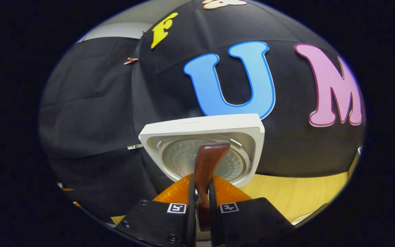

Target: Close the left gripper, press the button to open the rice cooker; take a wooden spoon from the chopstick holder with the right hand, scoop a spoonful of rice and pour it into the rice cooker, then put the wooden spoon back into the chopstick holder.

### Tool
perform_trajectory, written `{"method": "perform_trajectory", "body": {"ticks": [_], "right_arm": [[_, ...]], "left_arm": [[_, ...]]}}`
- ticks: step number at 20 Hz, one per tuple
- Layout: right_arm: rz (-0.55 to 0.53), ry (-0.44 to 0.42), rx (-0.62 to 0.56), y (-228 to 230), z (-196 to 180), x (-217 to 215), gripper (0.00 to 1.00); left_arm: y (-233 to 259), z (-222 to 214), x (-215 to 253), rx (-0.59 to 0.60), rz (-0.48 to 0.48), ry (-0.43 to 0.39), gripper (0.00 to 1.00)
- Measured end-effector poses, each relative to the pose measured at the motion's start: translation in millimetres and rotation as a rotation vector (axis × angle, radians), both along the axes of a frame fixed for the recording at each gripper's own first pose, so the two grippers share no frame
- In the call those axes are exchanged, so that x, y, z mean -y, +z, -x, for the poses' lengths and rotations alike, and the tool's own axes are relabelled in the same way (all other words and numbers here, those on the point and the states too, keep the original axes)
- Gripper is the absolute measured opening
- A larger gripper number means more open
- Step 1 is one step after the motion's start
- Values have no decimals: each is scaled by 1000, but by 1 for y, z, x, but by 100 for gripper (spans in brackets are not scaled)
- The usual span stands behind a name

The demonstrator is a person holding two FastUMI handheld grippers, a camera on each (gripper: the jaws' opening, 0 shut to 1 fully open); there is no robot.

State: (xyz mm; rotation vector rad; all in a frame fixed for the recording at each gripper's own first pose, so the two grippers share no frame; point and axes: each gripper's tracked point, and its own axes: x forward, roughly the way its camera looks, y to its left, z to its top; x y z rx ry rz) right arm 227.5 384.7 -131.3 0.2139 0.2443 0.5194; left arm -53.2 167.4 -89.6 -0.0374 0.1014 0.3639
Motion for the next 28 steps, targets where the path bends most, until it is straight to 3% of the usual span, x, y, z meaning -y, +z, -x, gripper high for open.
{"method": "perform_trajectory", "body": {"ticks": [2,3,7,8,9,14,17,24,28], "right_arm": [[74,33,53,4,3,-7,20],[121,50,87,5,3,-9,20],[286,110,213,9,10,-12,20],[314,120,236,10,12,-14,20],[340,124,258,11,12,-15,20],[428,126,318,13,17,-12,20],[317,111,231,11,15,-8,20],[-161,-9,-71,28,15,13,20],[-356,-87,-135,51,6,46,20]], "left_arm": [[-2,0,-3,1,9,8,92],[-3,0,-4,3,14,13,95],[-5,-1,-8,9,23,25,95],[-6,-2,-8,9,24,27,92],[-5,-3,-8,11,26,26,95],[-4,-3,-9,15,23,24,95],[-3,-2,-9,15,20,23,95],[0,1,-4,9,6,21,95],[4,-2,5,4,-8,8,95]]}}
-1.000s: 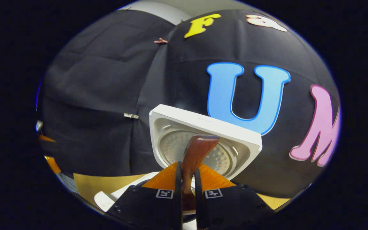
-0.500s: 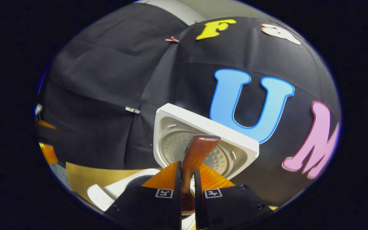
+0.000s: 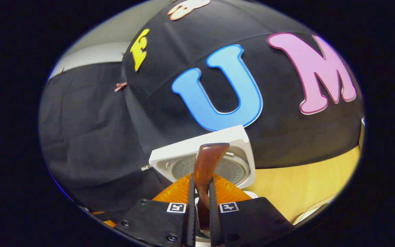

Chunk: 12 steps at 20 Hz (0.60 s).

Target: Close the left gripper, press the button to open the rice cooker; take a wooden spoon from the chopstick holder with the right hand, scoop a spoonful of rice and pour it into the rice cooker, then put the wooden spoon back into the chopstick holder.

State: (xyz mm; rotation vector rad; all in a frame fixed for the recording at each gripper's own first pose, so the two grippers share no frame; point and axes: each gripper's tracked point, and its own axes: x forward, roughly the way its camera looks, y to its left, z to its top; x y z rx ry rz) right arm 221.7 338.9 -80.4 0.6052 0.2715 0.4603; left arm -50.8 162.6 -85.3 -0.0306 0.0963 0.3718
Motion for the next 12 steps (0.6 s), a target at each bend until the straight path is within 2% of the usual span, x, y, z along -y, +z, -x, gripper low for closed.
{"method": "perform_trajectory", "body": {"ticks": [2,5,6,7,12], "right_arm": [[-41,-39,16,14,-1,29,20],[-40,-98,42,27,1,79,20],[-44,-122,46,30,2,98,20],[-46,-149,46,32,4,119,20],[-4,-310,57,37,22,243,20]], "left_arm": [[3,-4,7,0,-5,-12,95],[7,-14,20,3,-5,-36,95],[7,-18,25,3,-5,-46,92],[8,-22,30,4,-1,-55,95],[13,-43,56,6,2,-99,95]]}}
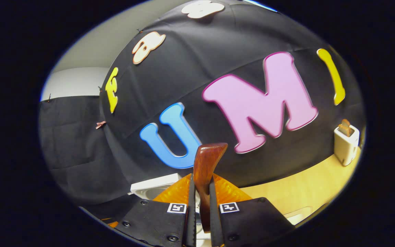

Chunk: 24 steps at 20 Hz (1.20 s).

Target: Close the left gripper, press the button to open the rice cooker; take a wooden spoon from the chopstick holder with the right hand, scoop a spoonful of rice and pour it into the rice cooker, then put the wooden spoon back into the chopstick holder.

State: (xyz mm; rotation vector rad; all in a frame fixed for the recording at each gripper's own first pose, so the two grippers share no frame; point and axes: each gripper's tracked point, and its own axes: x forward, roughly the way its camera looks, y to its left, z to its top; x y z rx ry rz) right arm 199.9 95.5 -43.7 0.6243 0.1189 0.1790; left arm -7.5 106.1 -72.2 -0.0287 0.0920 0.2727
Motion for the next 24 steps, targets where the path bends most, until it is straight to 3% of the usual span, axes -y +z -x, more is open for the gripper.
{"method": "perform_trajectory", "body": {"ticks": [6,11,17,24], "right_arm": [[83,-196,-47,-27,43,151,20],[154,-298,-141,-77,70,234,20],[173,-377,-243,-152,102,283,20],[194,-405,-313,-217,110,297,20]], "left_arm": [[8,-27,24,-2,-7,-43,95],[10,-40,43,-22,-35,-64,95],[11,-47,66,-44,-70,-84,95],[12,-50,78,-73,-85,-89,95]]}}
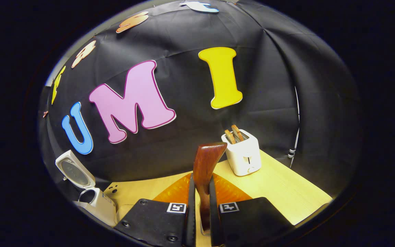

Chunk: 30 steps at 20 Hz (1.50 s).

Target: Close the left gripper, press the button to open the rice cooker; take a wooden spoon from the chopstick holder with the right hand, scoop a spoonful of rice and pour it into the rice cooker, then put the wooden spoon back into the chopstick holder.

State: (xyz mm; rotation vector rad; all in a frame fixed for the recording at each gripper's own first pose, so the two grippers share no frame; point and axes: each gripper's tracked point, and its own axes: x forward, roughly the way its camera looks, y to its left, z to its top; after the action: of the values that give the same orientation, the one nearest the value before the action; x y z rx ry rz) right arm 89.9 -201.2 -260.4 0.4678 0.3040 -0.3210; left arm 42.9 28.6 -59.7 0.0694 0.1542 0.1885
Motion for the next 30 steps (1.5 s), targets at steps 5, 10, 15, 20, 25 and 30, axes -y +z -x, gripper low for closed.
{"method": "perform_trajectory", "body": {"ticks": [5,10,15,20,25,30], "right_arm": [[1,-13,-69,-45,1,-2,20],[-17,-15,-125,-81,6,-16,20],[-27,-6,-165,-95,12,-23,21],[-78,-50,-217,-103,30,-15,60],[-94,-75,-227,-90,57,-7,96],[-37,-64,-199,-52,95,-10,96]], "left_arm": [[0,-2,8,-21,-38,-8,95],[0,-4,11,-23,-52,-14,95],[5,-6,9,-10,-38,-10,95],[14,-9,10,19,-27,-13,95],[29,-17,13,51,-35,-27,95],[57,-47,-3,76,-28,-10,95]]}}
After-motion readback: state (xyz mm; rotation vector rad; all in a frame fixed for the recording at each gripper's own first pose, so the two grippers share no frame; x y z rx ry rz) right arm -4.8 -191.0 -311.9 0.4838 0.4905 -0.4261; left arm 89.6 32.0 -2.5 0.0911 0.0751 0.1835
